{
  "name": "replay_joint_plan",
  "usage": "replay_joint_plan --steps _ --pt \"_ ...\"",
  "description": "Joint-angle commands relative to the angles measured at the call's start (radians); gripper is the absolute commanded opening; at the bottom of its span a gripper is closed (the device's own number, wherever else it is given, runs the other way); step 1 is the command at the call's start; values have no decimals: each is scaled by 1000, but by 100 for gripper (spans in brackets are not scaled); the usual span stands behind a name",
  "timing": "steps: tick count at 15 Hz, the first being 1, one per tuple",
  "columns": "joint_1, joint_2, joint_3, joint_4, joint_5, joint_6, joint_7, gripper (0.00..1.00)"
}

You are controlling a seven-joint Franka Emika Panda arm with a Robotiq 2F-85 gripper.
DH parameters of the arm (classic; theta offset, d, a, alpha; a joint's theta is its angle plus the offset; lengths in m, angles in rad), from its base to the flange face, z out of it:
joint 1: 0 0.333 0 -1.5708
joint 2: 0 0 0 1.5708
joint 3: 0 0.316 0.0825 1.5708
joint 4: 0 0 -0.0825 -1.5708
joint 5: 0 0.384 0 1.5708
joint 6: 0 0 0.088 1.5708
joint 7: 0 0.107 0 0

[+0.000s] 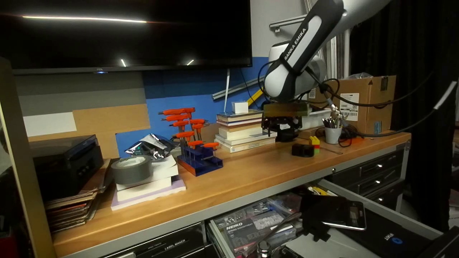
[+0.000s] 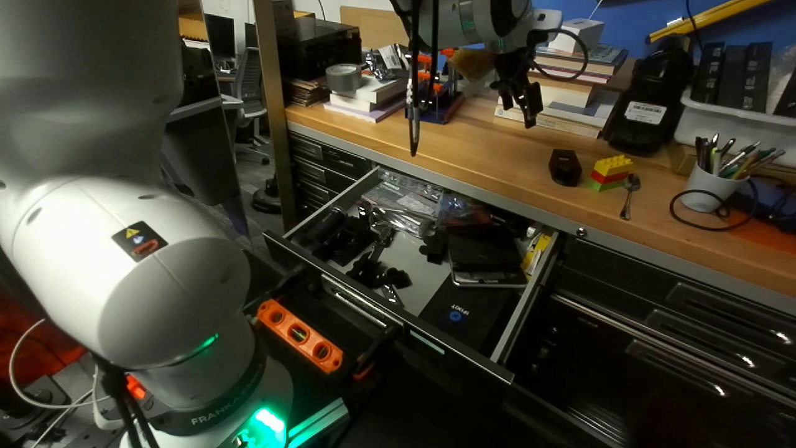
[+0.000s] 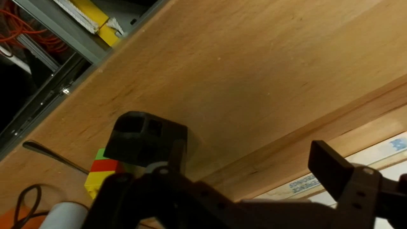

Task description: Put the black objects in the drawer and close it

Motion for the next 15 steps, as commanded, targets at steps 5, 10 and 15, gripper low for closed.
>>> replay_joint_plan --steps 5,10,15 --pt "147 211 -268 149 -204 139 470 100" --pt "225 296 -379 235 -294 36 712 100" --pt "202 315 -331 284 -340 -209 774 100"
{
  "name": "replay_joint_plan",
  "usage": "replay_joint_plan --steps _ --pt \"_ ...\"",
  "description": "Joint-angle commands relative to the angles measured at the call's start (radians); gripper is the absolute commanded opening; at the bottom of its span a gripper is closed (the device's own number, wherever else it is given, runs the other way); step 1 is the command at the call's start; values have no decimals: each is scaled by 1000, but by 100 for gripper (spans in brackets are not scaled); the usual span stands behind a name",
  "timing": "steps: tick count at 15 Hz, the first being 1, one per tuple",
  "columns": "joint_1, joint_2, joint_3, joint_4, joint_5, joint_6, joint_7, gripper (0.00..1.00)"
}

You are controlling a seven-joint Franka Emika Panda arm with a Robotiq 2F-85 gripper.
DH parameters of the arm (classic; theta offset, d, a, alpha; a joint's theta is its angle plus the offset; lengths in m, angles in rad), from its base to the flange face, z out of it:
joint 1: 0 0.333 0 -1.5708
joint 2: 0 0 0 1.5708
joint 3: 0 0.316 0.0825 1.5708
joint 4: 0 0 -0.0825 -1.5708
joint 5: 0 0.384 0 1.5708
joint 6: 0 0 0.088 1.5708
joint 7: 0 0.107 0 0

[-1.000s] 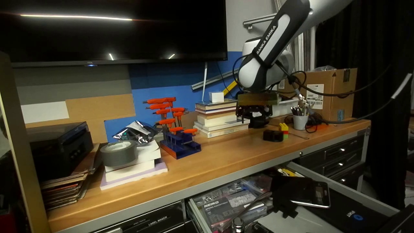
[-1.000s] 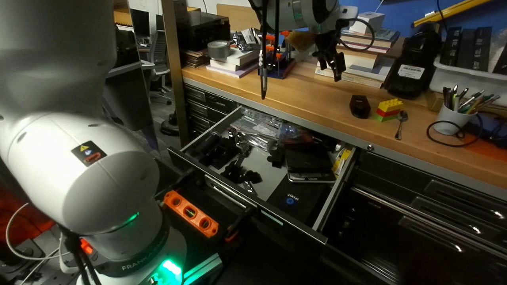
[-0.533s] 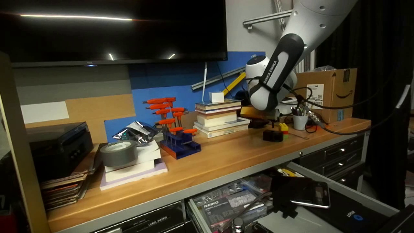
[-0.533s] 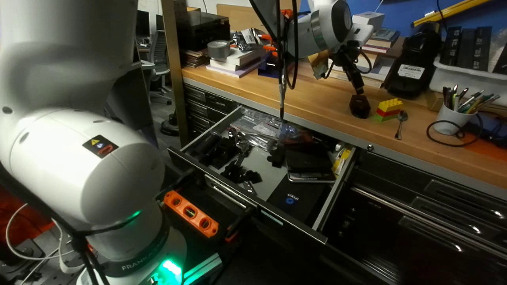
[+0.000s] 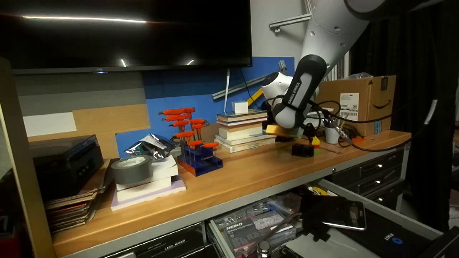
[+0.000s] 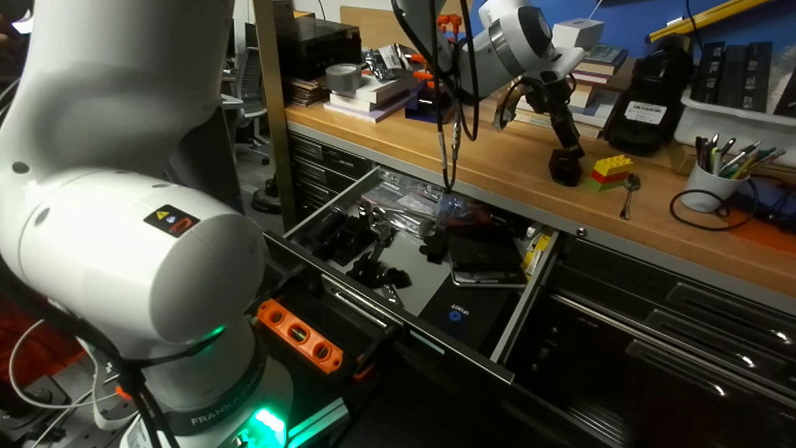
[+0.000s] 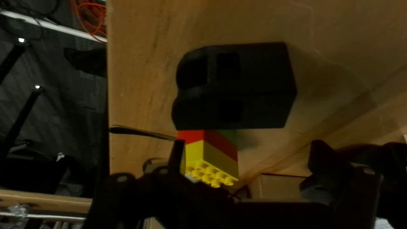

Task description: Put the black objects in the drawer and close it

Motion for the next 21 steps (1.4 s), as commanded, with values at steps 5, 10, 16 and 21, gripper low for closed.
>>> replay_joint_plan --steps 5,10,16,21 --pt "-67 11 102 67 -31 -201 17 100" --pt "-120 5 158 58 -18 -164 -4 100" --pt "-175 -1 211 48 14 -113 -43 100" --pt "-205 4 238 41 52 -76 -79 100"
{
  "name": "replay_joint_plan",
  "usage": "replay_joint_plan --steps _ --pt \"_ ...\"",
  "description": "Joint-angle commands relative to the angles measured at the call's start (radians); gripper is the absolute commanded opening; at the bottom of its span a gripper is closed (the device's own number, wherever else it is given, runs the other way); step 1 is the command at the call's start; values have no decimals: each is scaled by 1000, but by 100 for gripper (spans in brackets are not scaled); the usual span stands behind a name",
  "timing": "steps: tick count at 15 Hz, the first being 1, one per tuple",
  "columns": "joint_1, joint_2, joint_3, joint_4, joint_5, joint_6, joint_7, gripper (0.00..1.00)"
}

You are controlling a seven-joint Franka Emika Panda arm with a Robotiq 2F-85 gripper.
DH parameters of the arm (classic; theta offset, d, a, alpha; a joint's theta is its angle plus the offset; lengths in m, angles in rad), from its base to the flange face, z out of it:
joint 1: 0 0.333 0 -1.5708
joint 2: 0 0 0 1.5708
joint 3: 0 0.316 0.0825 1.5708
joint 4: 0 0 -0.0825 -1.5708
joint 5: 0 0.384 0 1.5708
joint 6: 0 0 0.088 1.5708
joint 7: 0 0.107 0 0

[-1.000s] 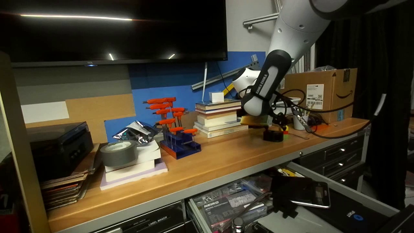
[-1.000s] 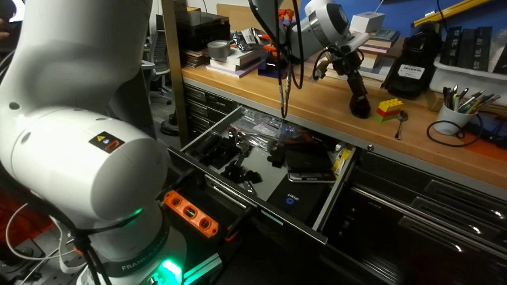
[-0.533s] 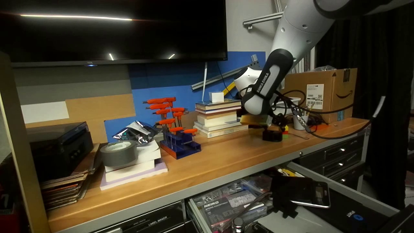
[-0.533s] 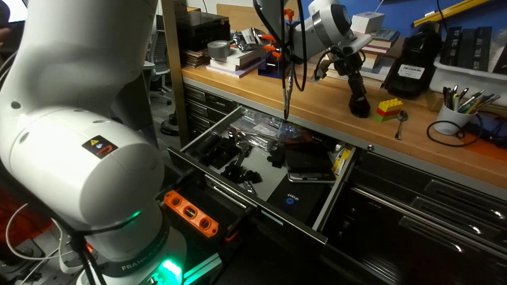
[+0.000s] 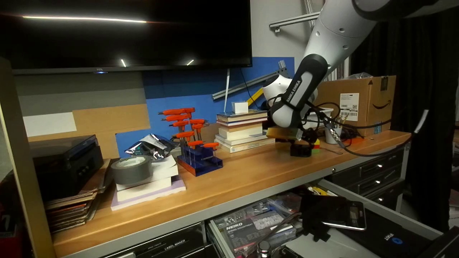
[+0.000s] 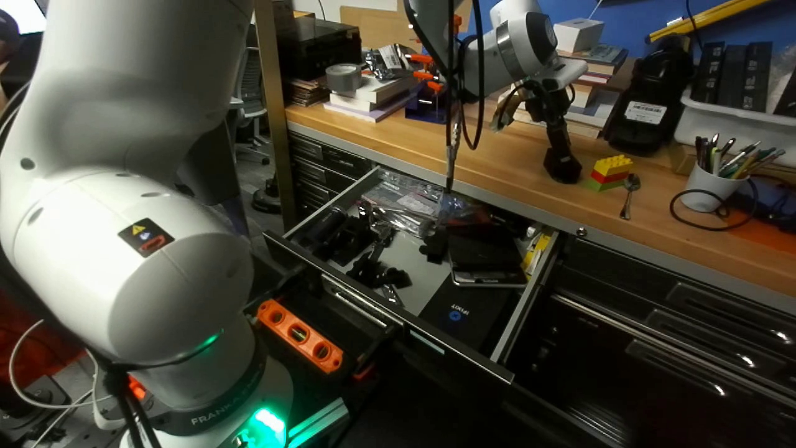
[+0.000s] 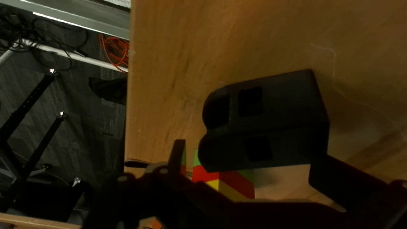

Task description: Put the black objects in the drawer and close it

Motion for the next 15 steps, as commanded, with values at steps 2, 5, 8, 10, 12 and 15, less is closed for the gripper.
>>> replay_joint_plan --steps 2,5,8,10,12,15 --pt "-45 -5 44 -23 76 80 -75 100" --pt "-74 -17 78 -46 167 139 -171 100" --pt "-97 -17 111 -65 271 174 -285 100" --pt "-103 -15 120 -73 328 175 -344 100" --pt "-100 -14 116 -73 366 175 -390 100" --pt "-91 -13 102 -71 402 179 -429 100"
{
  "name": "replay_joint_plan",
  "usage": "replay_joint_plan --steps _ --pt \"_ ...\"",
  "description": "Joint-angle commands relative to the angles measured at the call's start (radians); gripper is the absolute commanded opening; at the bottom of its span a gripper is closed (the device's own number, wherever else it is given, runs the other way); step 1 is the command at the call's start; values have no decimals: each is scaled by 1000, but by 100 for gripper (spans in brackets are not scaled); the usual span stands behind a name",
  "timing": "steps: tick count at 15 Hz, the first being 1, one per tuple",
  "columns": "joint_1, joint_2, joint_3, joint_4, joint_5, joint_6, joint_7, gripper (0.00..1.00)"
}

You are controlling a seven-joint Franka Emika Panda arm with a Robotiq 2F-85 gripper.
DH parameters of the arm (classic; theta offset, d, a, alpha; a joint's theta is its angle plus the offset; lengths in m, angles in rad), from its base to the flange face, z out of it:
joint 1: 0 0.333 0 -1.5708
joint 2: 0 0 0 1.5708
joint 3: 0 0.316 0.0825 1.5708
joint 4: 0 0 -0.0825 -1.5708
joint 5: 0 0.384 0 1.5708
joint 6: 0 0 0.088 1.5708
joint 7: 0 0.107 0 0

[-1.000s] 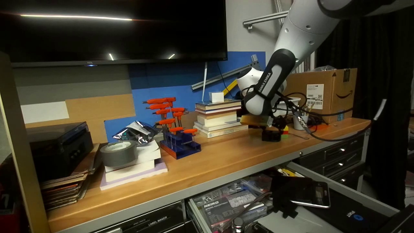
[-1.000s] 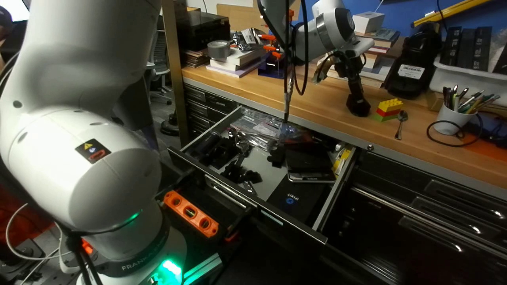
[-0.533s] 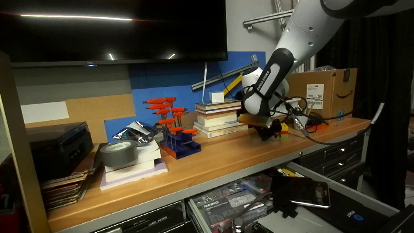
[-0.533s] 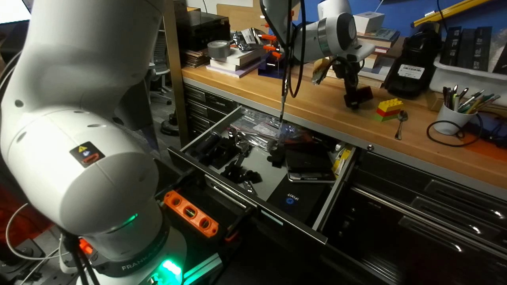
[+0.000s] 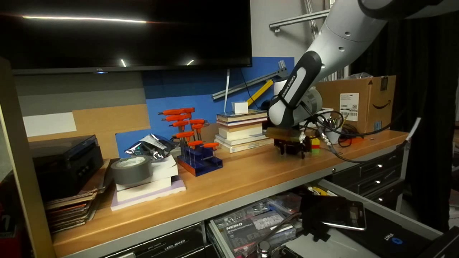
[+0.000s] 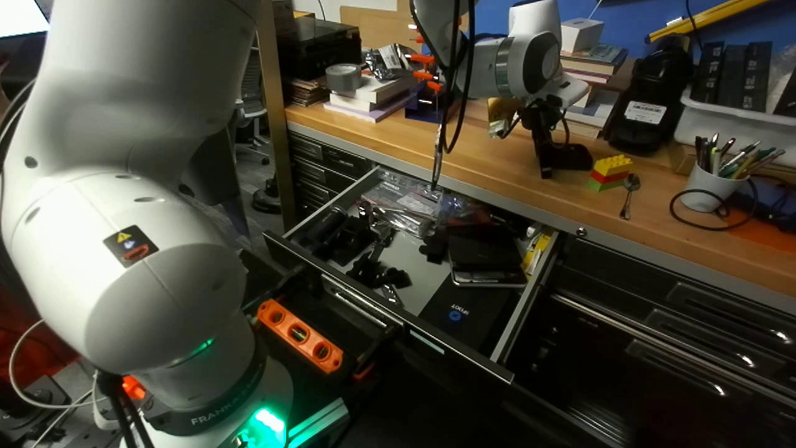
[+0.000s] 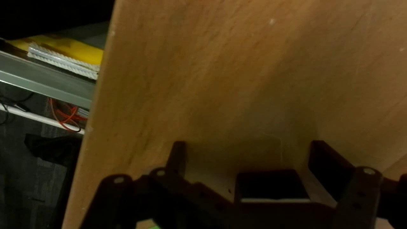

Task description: Put the black objects in the drawer and close it

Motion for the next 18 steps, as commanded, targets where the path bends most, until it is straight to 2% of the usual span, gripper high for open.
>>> replay_joint_plan --steps 1,4,7,12,18 --pt "6 -12 -5 -20 50 47 -43 100" --pt "20 -2 -22 -9 40 79 -32 100" --pt "50 19 -57 0 12 164 -7 100" --pt "155 63 -194 6 -54 282 31 100" --pt "238 98 -296 6 -70 305 58 100"
